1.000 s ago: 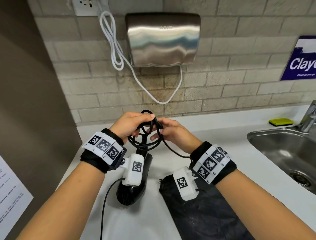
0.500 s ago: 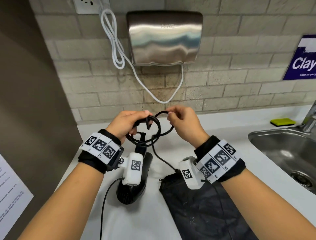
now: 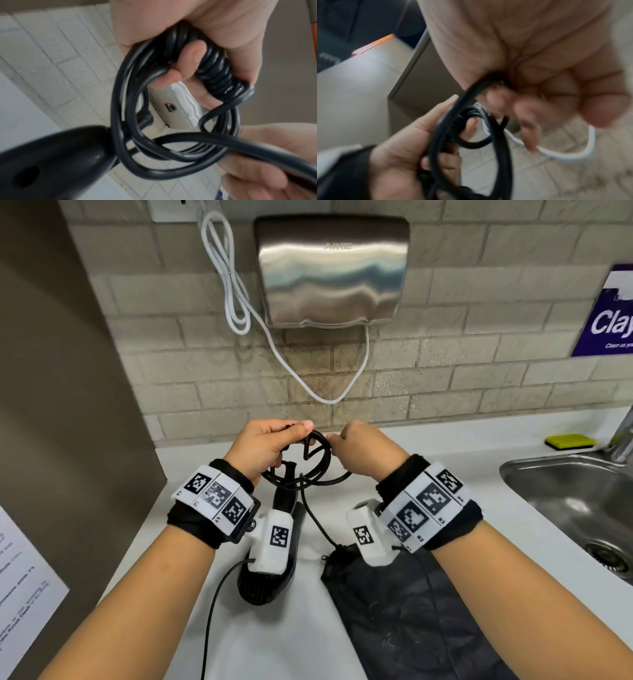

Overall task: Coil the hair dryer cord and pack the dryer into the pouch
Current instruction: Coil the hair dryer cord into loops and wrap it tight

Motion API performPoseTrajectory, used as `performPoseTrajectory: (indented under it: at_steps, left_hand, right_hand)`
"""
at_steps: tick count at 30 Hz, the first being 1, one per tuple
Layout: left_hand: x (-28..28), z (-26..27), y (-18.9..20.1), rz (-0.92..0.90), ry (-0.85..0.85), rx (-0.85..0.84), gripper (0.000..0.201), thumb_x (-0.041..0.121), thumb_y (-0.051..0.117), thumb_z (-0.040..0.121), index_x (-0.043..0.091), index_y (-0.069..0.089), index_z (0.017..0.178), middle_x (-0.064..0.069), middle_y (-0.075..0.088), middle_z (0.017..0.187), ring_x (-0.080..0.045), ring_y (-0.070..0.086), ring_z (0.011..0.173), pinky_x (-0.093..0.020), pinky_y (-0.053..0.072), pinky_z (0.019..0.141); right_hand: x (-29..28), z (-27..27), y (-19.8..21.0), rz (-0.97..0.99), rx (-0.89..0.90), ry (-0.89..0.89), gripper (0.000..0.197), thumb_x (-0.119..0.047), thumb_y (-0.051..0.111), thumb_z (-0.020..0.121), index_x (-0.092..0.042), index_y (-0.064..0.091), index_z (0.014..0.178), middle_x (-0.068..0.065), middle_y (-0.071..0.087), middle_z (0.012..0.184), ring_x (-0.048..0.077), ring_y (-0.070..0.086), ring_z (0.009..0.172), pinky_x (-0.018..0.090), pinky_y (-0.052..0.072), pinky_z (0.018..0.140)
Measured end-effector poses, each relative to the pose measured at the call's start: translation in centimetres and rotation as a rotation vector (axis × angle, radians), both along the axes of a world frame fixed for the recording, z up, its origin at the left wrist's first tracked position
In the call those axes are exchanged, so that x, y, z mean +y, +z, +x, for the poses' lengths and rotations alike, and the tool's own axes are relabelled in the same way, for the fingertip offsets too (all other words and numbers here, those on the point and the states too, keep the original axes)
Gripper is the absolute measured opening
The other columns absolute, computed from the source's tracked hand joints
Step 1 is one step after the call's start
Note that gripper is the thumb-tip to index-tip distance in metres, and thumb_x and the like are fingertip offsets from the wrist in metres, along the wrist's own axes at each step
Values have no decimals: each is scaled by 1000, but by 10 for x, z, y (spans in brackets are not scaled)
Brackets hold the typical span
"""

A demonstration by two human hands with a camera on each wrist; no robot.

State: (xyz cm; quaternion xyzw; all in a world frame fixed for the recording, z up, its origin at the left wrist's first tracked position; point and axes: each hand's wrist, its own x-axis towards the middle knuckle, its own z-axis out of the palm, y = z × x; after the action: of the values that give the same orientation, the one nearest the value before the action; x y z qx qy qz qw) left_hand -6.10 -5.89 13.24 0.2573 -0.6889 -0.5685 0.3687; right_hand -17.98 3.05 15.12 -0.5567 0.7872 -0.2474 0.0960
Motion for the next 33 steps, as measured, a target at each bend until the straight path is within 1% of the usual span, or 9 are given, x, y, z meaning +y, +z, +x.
performPoseTrajectory:
  at_steps: [3, 8, 11, 15, 18, 21, 24, 28, 33]
  left_hand:
    - [0, 1, 0, -30, -20, -24, 6, 26, 66, 76, 22, 70, 78, 10, 68, 60, -10, 37, 54, -13, 24, 38]
    - [4, -6, -2, -61, 22, -48, 6, 22, 64, 84, 25, 69, 85, 8, 66, 75, 2, 44, 46, -13, 32, 43]
    - [6, -7, -3, -62, 58, 5, 9, 21, 63, 86, 28, 68, 83, 6, 64, 74, -11, 41, 57, -21, 38, 54]
    - [3, -6, -2, -137, 52, -35, 6, 20, 61, 88, 24, 65, 88, -1, 62, 81, -15, 45, 65, -16, 41, 51]
    - [2, -7, 2, -171, 7, -116, 16, 21, 55, 91, 15, 57, 106, 0, 63, 84, 1, 47, 45, -16, 40, 42]
    - [6, -6, 4, -165, -61, -108, 18, 19, 47, 95, 17, 59, 108, 6, 68, 73, -2, 38, 31, -18, 35, 36]
    - [6, -4, 2, -163, -49, -76, 17, 19, 47, 95, 25, 63, 98, 8, 70, 67, -6, 32, 32, -18, 30, 36]
    - [10, -4, 0, -146, -30, -45, 19, 17, 49, 94, 29, 64, 93, 0, 68, 81, -5, 33, 34, -18, 29, 37]
    - [9, -2, 2, -45, -53, 8, 18, 13, 49, 94, 16, 65, 101, -5, 66, 83, -10, 37, 47, -15, 27, 35]
  right_hand:
    - [-5, -4, 0, -15, 12, -51, 37, -21, 37, 98, -13, 43, 62, 8, 47, 71, 26, 45, 75, 26, 33, 58]
    - [-12, -2, -2, -432, -100, -53, 26, -20, 37, 98, -9, 55, 83, 8, 54, 77, 21, 48, 70, 23, 28, 58]
    - [-12, -1, -10, -586, -178, -33, 26, -17, 37, 98, -10, 50, 76, 5, 51, 67, 19, 45, 62, 26, 27, 50]
    - [-9, 1, -18, -673, -331, 35, 28, -9, 36, 97, -14, 45, 70, 0, 46, 62, 14, 42, 58, 21, 34, 54]
    - [-10, 5, -20, -640, -436, 118, 24, -2, 34, 96, -11, 48, 78, -5, 45, 62, 8, 43, 60, 14, 39, 62]
    - [-12, 9, -22, -675, -598, 175, 29, 1, 34, 95, -13, 48, 74, -3, 51, 67, 7, 53, 68, 25, 53, 76]
    - [-10, 11, -26, -714, -692, 169, 28, 1, 39, 93, -7, 51, 69, -8, 55, 61, -4, 55, 58, 7, 45, 59]
    - [-6, 10, -30, -776, -640, 180, 29, -15, 48, 95, 7, 65, 86, -13, 63, 59, -6, 59, 60, 10, 44, 64]
    - [0, 8, -32, -860, -601, 203, 37, -2, 48, 93, -17, 56, 61, -20, 53, 43, -7, 50, 48, 4, 36, 53]
